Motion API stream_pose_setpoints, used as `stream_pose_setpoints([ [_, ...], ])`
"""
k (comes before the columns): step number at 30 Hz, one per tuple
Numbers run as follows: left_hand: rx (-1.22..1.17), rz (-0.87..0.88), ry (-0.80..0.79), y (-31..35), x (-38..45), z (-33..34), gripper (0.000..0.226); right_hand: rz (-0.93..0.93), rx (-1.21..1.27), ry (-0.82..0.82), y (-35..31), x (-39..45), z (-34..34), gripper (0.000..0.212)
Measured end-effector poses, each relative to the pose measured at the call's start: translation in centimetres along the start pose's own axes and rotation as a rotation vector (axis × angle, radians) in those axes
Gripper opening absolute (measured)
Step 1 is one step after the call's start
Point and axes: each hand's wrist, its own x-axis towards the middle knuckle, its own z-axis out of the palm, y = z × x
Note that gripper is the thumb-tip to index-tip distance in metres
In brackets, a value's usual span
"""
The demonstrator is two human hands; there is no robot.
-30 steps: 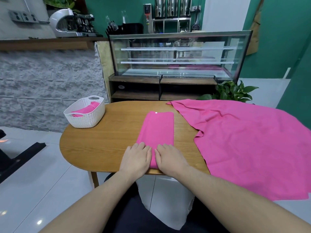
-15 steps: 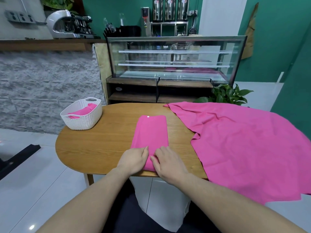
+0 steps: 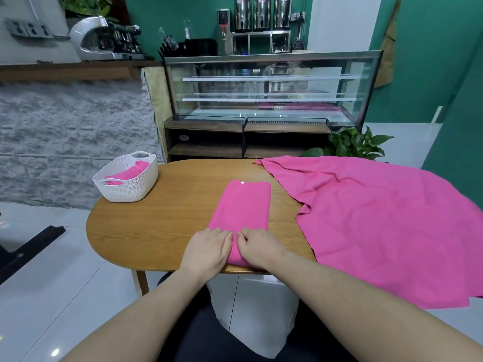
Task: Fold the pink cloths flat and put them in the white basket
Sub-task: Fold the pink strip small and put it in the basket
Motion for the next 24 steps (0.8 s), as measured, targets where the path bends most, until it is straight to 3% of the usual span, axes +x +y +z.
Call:
stream_pose_setpoints([
  [2, -0.036, -0.022, -0.073, 0.4, 0.8, -0.7, 0.035, -0.025, -0.001, 0.04, 0.6, -0.3, 0.2, 0.032],
  [6, -0.132, -0.15, -0.209, 0.7, 1.9, -1.0, 0.044, -0.236, -0.183, 0.29, 1.4, -1.9, 2.0, 0.023],
  [11, -0.2, -0.239, -0.352, 0.9, 2.8, -1.3, 0.047, -0.299, -0.114, 0.223, 1.8, -2.0, 1.4, 0.018],
  [13, -0.161, -0.21, -0.312, 0.8, 2.4, -1.3, 0.047, -0.312, -0.074, 0.15, 1.5, -1.6, 0.8, 0.018],
  [18, 0.018, 0.002, 0.022, 0.3, -0.7, 0.2, 0.037, -0.136, 0.003, 0.045, 0.5, -1.0, 0.4, 0.016],
  [24, 0.007, -0.015, 0.14, 0.5, -0.5, 0.7, 0.033, -0.027, -0.009, 0.007, 0.1, -0.9, -0.1, 0.026],
])
